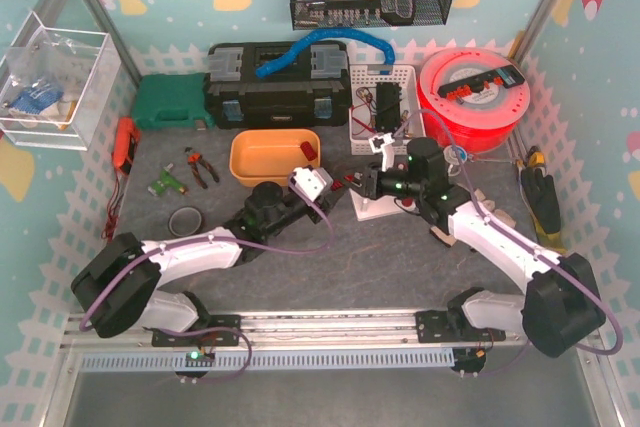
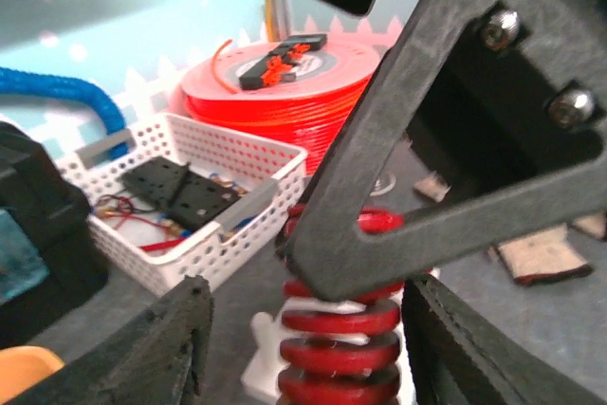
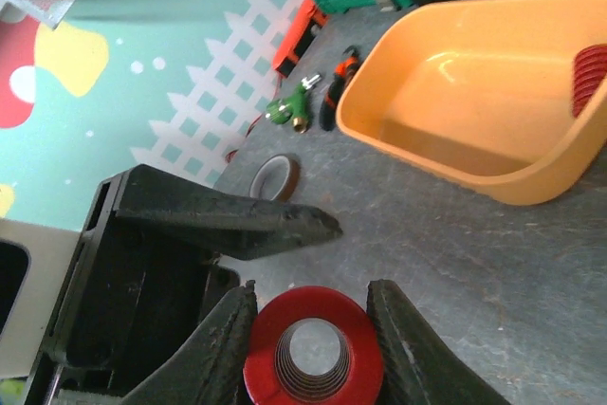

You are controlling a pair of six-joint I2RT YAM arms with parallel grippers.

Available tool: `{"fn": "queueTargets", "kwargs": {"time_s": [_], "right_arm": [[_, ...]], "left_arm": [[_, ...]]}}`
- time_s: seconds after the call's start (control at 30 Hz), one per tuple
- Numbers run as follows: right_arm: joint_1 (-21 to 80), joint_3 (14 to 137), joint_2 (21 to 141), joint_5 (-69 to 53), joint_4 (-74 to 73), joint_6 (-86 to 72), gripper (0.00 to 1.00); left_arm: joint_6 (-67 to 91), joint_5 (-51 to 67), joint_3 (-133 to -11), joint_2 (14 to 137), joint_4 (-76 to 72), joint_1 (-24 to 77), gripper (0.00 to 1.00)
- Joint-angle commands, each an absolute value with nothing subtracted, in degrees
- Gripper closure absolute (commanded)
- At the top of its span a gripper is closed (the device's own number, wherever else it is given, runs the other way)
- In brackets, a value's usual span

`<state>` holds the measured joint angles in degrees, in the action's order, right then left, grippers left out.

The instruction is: Install the large spring

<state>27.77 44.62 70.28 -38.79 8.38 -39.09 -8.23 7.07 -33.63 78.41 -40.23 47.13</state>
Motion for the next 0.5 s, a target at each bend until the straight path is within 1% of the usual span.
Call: {"fn": "queueTargets", "kwargs": {"time_s": [0.0,0.07,0.13,0.23,0.27,0.47], "right_arm": [[27.9,43.7,66.0,-32.1,8.2,-38.1,1.00],[27.9,43.5,64.5,-27.1,6.4,-37.0,1.00],[27.9,43.4,63.2,-21.0,3.6,-35.5,1.00],[27.9,43.0,62.4,-12.7,0.7,-33.0,1.00],[27.9,42.8,62.4,-10.6,-0.1,-32.0,1.00],[28.1,42.0,63.9,-3.3,-1.6,-28.0,1.00]], "left_arm": [[-8.9,3.5,-32.9,77.3,-40.7,47.5,0.37],[-8.5,3.2,-32.8,77.5,-40.0,47.5,0.29],[-7.7,2.3,-32.6,77.6,-40.0,47.5,0.17],[-6.9,-0.9,-33.2,77.9,-38.0,47.4,0.04],[-6.6,-2.5,-33.7,78.1,-37.0,47.4,0.01],[-3.5,-10.4,-35.3,78.1,-32.3,45.7,0.01]]}}
